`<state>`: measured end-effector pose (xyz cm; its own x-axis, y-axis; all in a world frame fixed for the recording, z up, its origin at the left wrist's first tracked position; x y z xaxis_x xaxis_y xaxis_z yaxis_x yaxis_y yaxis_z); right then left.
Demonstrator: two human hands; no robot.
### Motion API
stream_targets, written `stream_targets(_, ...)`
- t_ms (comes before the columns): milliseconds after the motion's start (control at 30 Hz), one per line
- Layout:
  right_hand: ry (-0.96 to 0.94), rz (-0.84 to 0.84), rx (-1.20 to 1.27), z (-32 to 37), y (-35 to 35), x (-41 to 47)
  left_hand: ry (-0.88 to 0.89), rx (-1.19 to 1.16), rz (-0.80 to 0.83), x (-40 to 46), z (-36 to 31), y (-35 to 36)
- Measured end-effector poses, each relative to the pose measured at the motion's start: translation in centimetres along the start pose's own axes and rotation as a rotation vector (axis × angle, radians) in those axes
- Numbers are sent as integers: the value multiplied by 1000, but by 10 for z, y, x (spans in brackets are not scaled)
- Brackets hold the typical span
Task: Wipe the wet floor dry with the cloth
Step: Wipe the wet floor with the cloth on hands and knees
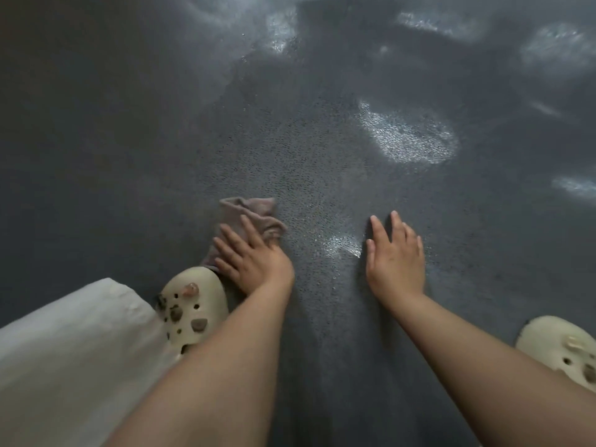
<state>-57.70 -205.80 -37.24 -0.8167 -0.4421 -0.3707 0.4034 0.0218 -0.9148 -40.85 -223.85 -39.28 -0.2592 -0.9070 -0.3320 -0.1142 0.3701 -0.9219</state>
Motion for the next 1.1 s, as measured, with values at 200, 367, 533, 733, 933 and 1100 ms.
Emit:
stream_targets(200,22,-28,73,-15,-2,-11,883,360,257,-131,-98,62)
stream_targets(367,3,-40,76,-20,-5,-15,966,543,300,-72,-77,50)
stream_targets(533,-22,-33,62,-20,-2,-23,268,225,151,7,1,-2)
stream_targets(733,-60,-95,102,-24,2,-32,147,53,78,-56,-11,18)
stream_targets(933,17,-205,318,-40,-6,-34,902,344,478,-157,-84,77)
stream_targets(1100,-133,-344,335,-20,-19,-50,1011,245,491,-136,-89,48)
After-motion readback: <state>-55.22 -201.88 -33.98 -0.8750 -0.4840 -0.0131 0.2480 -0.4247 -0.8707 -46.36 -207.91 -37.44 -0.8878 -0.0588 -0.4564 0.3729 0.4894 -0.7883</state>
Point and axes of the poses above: each hand's wrist, its own x-axis towards the middle knuckle, its own y-axis out of the palm, z = x × y, the point moved 10 cm from there along x, towards the middle knuckle, and after that the axes turned 4 degrees about y, right-handed, at the moved point
